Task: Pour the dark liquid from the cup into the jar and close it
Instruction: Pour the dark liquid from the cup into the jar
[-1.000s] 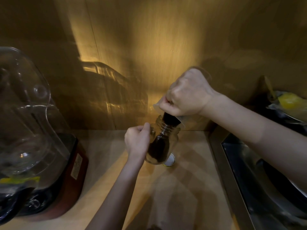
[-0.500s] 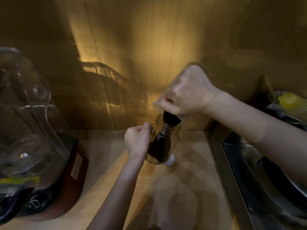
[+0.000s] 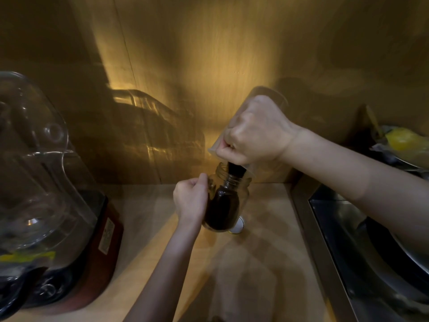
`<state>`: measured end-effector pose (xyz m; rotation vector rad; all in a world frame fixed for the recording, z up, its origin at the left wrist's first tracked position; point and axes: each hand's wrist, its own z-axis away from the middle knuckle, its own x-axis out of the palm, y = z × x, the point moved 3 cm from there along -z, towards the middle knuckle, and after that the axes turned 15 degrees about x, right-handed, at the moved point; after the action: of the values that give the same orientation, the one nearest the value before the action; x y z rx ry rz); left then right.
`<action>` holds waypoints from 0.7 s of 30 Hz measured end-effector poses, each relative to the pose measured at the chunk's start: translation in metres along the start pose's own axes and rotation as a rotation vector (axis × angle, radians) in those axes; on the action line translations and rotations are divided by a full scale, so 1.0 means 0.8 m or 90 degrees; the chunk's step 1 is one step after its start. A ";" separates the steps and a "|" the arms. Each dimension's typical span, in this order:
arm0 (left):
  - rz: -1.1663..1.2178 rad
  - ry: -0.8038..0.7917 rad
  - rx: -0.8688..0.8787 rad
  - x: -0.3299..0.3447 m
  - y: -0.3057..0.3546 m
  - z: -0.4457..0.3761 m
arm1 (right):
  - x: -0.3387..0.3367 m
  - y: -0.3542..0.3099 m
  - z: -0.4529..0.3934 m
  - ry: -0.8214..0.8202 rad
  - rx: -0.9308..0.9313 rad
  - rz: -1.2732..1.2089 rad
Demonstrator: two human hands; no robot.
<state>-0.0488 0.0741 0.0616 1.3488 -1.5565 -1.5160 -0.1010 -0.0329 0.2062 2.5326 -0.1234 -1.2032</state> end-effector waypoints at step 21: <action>0.007 0.009 -0.020 -0.001 0.004 -0.001 | -0.001 -0.004 -0.001 -0.002 -0.047 0.042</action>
<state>-0.0483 0.0738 0.0646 1.3284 -1.5228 -1.5160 -0.1009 -0.0296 0.2061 2.4436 -0.1596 -1.1656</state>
